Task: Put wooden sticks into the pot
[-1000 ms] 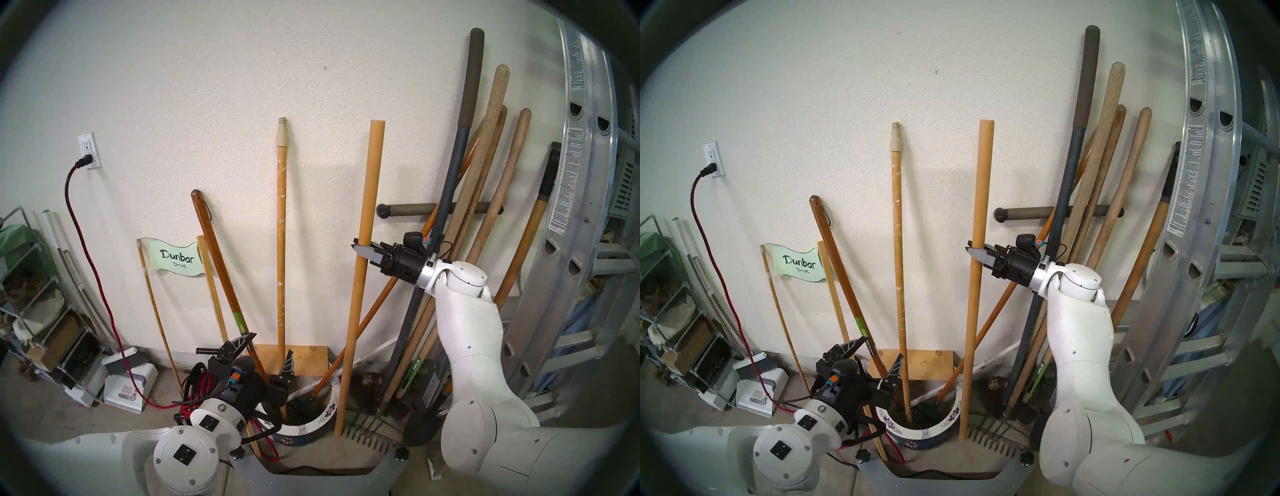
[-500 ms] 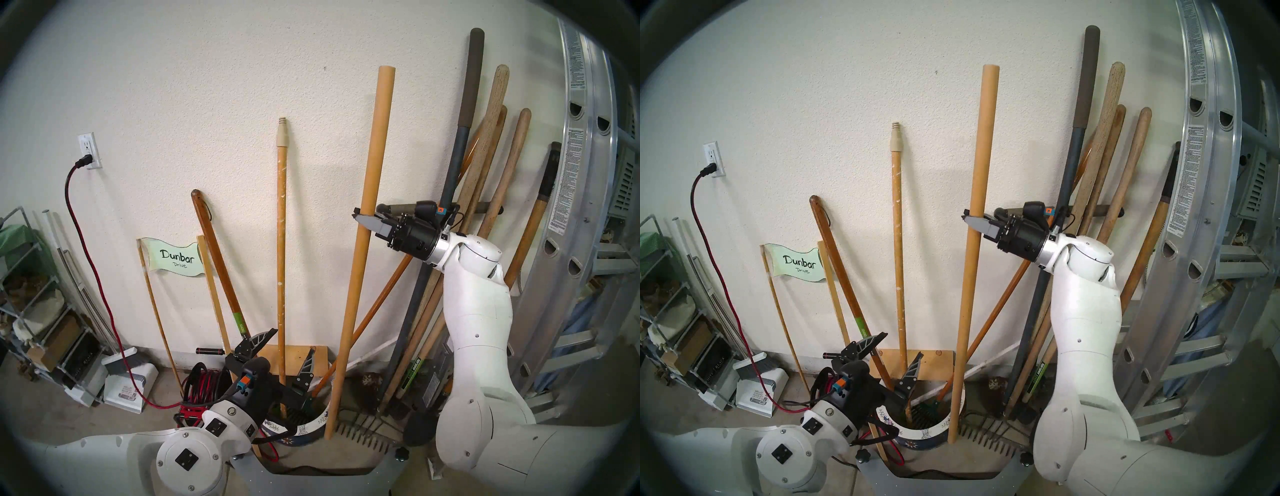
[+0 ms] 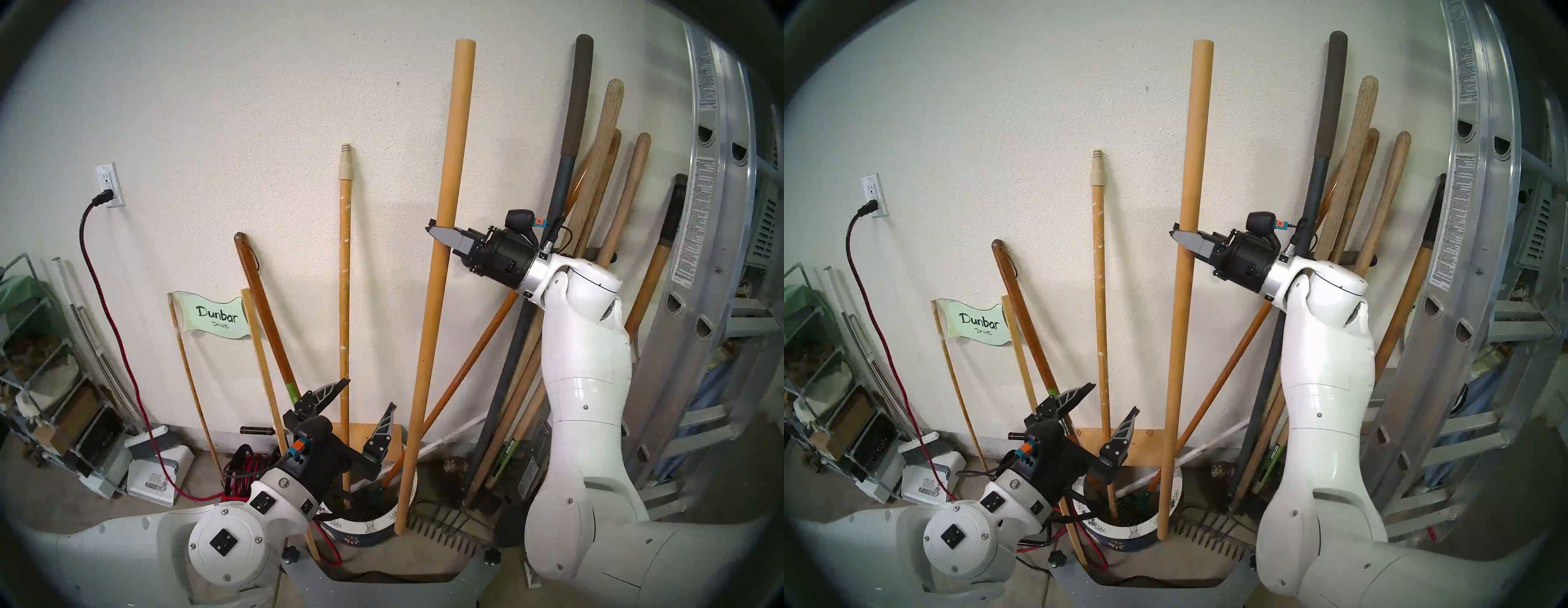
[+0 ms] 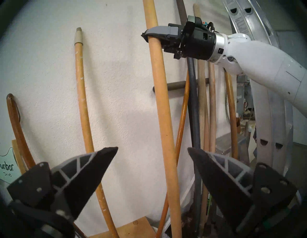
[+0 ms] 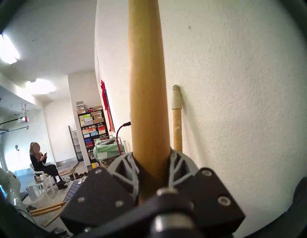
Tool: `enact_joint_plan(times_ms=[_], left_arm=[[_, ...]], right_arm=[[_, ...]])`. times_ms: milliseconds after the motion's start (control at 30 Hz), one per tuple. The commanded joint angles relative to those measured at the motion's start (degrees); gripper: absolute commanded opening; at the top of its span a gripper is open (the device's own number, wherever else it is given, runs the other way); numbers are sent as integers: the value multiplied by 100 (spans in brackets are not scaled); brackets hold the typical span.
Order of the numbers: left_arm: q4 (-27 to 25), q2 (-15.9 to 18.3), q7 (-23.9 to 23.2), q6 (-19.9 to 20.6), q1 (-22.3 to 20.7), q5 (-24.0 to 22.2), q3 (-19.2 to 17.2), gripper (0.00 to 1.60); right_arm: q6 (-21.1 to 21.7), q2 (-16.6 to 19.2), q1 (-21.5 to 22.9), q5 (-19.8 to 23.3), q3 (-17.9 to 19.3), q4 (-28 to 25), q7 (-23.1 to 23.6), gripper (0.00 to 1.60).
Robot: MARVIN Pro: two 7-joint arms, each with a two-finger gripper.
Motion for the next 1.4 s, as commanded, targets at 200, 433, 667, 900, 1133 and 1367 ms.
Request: enact_joint_plan(times_ms=[200, 433, 667, 900, 1133, 1367], left_arm=[[135, 125, -57, -314, 114, -249, -35, 160], [211, 309, -42, -576, 201, -391, -132, 160], [365, 235, -298, -622, 48, -559, -149, 160], [371, -4, -595, -416, -164, -637, -96, 160], [592, -309, -720, -43, -410, -667, -47, 160], [788, -563, -831, 195, -669, -741, -54, 160]], right_arm=[[486, -152, -115, 646, -671, -417, 320, 0], [663, -32, -244, 948, -1021, -450, 99, 0], [636, 17, -263, 1225, -1331, -386, -42, 0], [517, 81, -227, 1431, -1562, -239, -87, 0], [474, 189, -277, 1604, -1682, -291, -17, 0], [498, 364, -362, 1799, -1718, -419, 17, 0]])
